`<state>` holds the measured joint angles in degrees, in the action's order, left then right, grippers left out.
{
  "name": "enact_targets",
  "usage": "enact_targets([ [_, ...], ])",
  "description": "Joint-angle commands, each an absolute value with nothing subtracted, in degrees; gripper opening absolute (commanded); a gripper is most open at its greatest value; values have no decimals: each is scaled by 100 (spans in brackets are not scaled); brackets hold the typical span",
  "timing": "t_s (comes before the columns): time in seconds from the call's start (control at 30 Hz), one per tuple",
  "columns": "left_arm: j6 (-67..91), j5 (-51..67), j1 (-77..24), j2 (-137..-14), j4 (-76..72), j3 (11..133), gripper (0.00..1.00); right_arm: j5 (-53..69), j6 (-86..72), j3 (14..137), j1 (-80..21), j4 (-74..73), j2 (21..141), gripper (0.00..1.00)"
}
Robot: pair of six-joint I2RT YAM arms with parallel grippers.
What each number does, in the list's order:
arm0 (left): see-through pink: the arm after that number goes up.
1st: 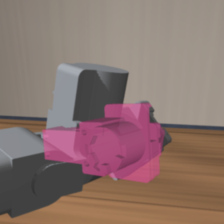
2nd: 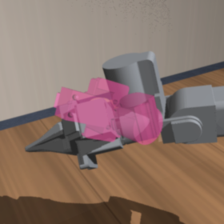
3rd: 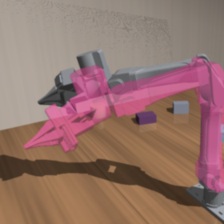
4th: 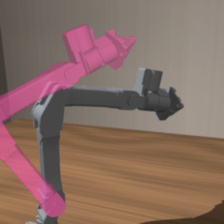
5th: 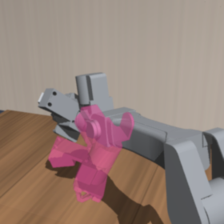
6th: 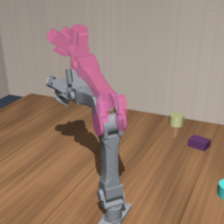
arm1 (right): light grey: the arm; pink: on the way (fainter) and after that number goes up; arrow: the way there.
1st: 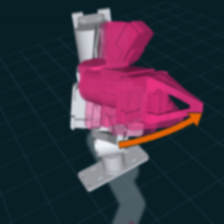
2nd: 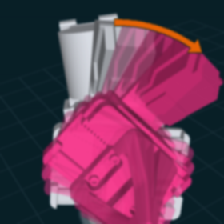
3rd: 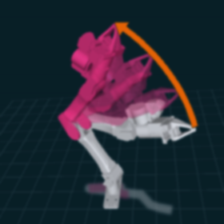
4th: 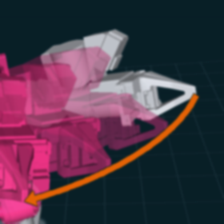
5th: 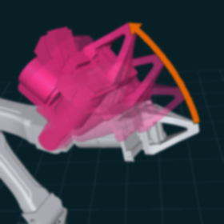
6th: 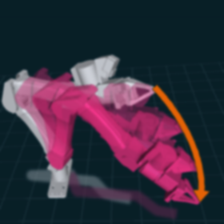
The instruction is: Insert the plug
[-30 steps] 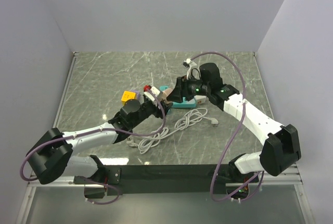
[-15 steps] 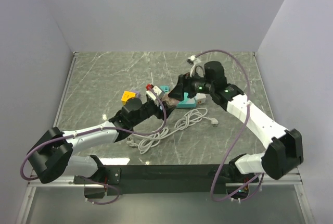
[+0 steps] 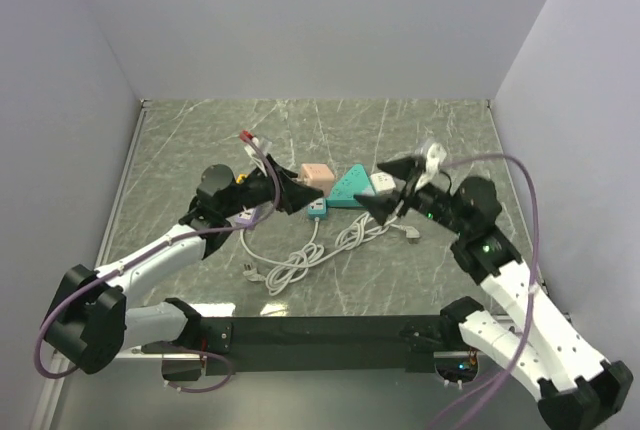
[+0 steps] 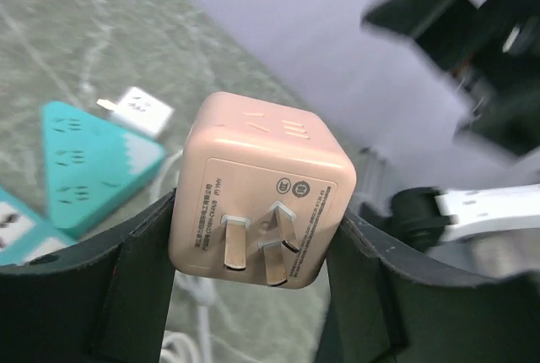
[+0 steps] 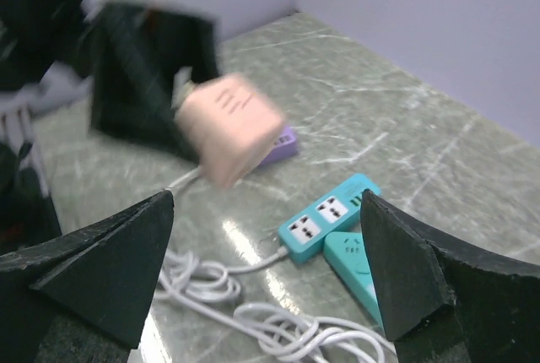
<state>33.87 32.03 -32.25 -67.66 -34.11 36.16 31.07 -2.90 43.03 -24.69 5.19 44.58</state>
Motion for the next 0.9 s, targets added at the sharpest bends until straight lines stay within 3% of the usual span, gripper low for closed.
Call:
enact_targets([
  [0.0,5148,4393,-3059,-6679,-4375,3929,0,2919,911,3755,-2908,1318,3815,98],
  [0.23,7582,5018,-3059,-6882,-6406,3630,0,2374,1704,3630,-3805,1353,3691,99],
  [0.87,8033,4878,-3770,-6267,-6267,3560,0,1134,3075,3867,-5493,1968,3999,98],
])
